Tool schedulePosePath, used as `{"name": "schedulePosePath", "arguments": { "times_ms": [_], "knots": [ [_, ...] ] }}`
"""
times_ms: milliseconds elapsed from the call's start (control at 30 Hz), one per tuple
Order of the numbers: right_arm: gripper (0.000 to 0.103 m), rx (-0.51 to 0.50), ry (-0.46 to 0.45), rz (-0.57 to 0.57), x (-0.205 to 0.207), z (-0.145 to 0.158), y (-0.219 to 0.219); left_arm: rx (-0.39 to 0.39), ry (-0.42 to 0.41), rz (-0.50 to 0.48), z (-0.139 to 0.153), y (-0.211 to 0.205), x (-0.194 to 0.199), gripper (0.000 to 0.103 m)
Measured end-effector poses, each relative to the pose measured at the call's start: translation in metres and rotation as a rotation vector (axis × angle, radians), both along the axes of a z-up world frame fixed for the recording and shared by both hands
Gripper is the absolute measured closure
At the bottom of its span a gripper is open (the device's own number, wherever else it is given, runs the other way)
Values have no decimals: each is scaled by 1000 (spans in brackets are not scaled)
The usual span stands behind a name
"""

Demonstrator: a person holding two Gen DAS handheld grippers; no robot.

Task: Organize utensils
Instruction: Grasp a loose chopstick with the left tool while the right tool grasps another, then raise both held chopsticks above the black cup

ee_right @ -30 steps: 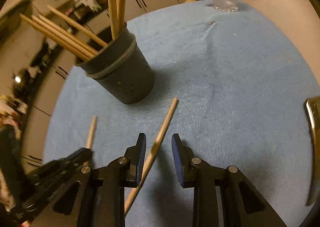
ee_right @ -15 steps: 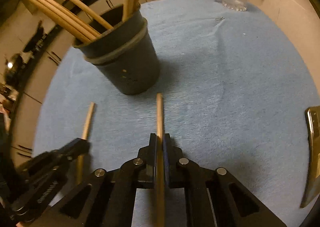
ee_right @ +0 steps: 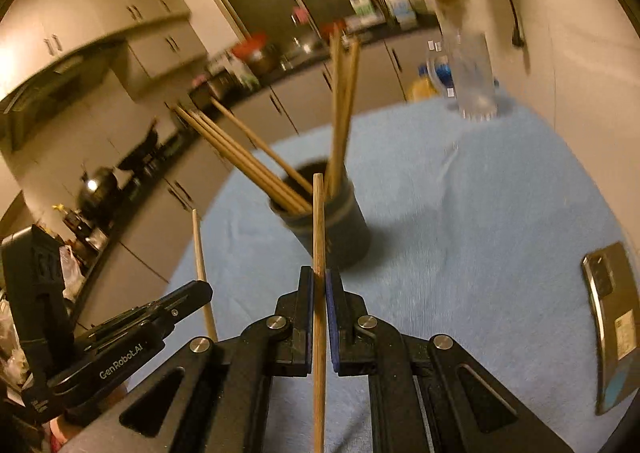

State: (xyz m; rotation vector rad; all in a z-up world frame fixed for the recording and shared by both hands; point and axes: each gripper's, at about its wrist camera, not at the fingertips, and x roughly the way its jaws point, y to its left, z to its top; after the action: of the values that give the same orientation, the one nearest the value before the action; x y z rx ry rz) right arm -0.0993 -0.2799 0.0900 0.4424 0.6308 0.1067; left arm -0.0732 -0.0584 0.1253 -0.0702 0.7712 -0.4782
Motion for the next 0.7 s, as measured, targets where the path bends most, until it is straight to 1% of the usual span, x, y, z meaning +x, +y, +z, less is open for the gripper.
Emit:
{"name": "schedulePosePath", "arguments": {
  "times_ms": [100,267,367,700],
  "knots": [
    [96,-14,-55,-6,-10,13,3,-11,-18,5,7,7,-7,96],
    [96,-24,-96,-15,-22,24,5,-12,-33,11,12,5,-12,96],
    [96,-20,-107,-22,-26,27,2,-11,-39,10,9,1,-8,96],
    [97,-7,-130,-50,-32,32,-11,-13,-57,6,16,-3,-11,96]
  ]
}}
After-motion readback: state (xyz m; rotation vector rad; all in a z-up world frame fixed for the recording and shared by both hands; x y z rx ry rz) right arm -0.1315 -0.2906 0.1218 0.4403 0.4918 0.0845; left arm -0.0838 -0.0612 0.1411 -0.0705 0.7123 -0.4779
